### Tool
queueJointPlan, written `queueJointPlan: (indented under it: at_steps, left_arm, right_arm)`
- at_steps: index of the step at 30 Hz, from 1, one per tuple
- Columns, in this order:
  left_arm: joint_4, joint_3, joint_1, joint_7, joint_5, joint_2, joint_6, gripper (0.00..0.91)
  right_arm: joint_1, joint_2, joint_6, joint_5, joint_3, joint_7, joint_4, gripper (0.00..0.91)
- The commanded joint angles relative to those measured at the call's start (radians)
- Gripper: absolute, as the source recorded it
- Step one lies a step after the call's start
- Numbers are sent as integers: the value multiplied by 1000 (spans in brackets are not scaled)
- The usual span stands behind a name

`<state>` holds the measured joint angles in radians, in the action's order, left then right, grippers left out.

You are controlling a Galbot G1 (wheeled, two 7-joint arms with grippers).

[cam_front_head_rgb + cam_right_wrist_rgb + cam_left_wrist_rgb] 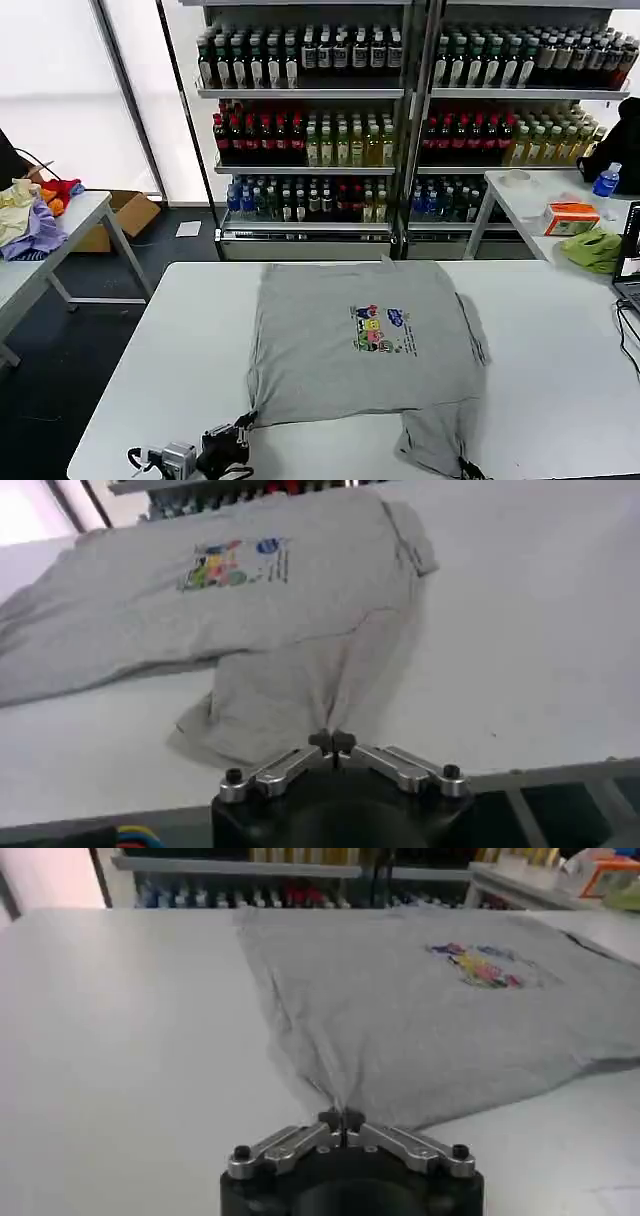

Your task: Fold and organize the clothes.

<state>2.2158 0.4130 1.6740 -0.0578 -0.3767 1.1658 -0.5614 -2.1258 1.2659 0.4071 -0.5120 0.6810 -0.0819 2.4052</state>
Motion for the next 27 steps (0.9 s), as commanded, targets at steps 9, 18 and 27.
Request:
queueJointPlan:
  at_steps: [9,18,27]
  left_arm:
    - [208,113,231,14,31,-9,-15,20]
    - [133,130,-2,15,-85,-58,-15,20]
    - [-61,86,-300,53,-220,-125,-8,20]
  right_arm:
    - [-145,-11,-114,-48,47,84,115,0]
    - [289,-18,-112,-124,21,17,-2,0]
    - [550,-78,-116,-171,-18,-70,-136,0]
